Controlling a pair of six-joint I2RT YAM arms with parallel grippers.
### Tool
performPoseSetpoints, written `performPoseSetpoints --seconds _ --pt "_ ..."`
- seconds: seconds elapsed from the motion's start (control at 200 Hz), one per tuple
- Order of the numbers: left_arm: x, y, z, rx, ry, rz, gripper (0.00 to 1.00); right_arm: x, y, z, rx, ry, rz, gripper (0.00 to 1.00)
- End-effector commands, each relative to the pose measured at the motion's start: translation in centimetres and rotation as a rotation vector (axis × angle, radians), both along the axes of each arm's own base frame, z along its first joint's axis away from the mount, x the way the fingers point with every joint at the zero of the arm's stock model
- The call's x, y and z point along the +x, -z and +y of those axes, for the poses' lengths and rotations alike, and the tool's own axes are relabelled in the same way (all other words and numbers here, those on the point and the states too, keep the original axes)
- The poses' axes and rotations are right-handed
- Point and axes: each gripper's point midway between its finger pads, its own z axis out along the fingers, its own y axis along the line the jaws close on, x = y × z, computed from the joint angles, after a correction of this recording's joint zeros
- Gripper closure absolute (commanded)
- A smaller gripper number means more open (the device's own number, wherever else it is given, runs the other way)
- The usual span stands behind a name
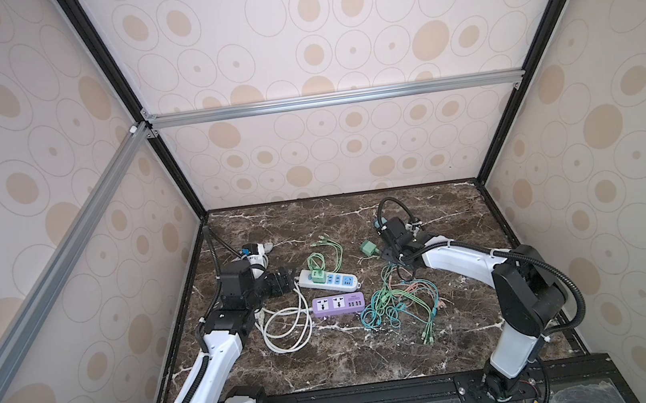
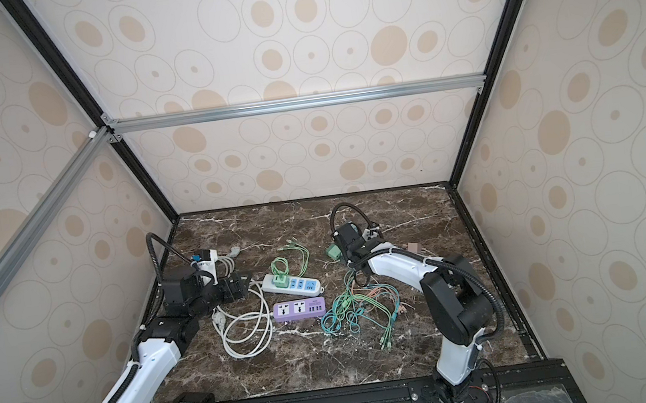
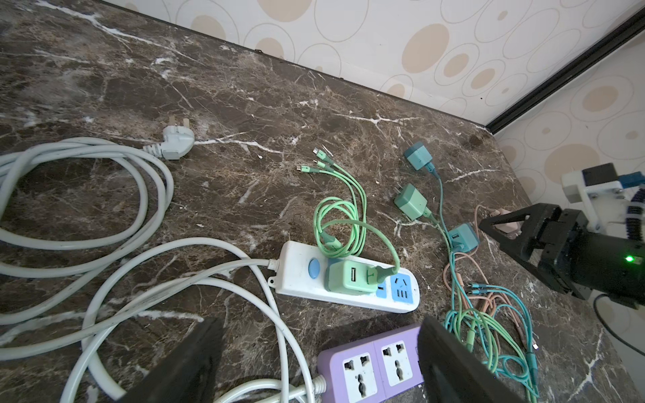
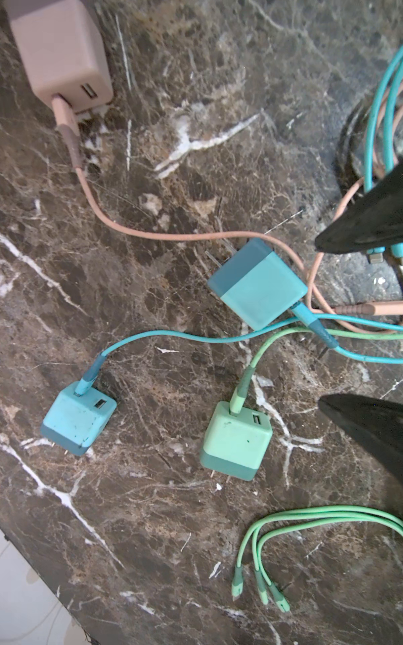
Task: Insert the plug
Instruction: 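Move the right gripper over the teal chargers farther from the robot, then lower the right gripper and close it on the dark-teal charger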
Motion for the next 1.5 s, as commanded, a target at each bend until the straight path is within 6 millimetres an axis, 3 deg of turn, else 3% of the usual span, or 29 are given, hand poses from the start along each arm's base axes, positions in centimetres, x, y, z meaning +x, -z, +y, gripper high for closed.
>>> performPoseSetpoints --seconds 0.0,0.525,0.875,1.495 --pt "0.3 -1.0 0.3 0.011 -0.008 -0.038 0.12 0.1 1.2 -0.5 0.025 0.071 0.012 0.33" --pt "-0.7 -1.3 0.9 0.005 -0.038 -0.048 0.12 0.5 3.7 -0.7 0.082 0.127 0.053 0.34" --pt "-1.3 -2.4 0.6 -0.041 -0.037 -0.072 0.12 0.4 5.2 -1.0 0.118 0.152 0.072 0.38" --pt "-1.2 -2.8 1.1 -0.037 -0.072 -0.074 0.12 3.4 6.5 -0.9 0.136 0.120 0.113 0.39"
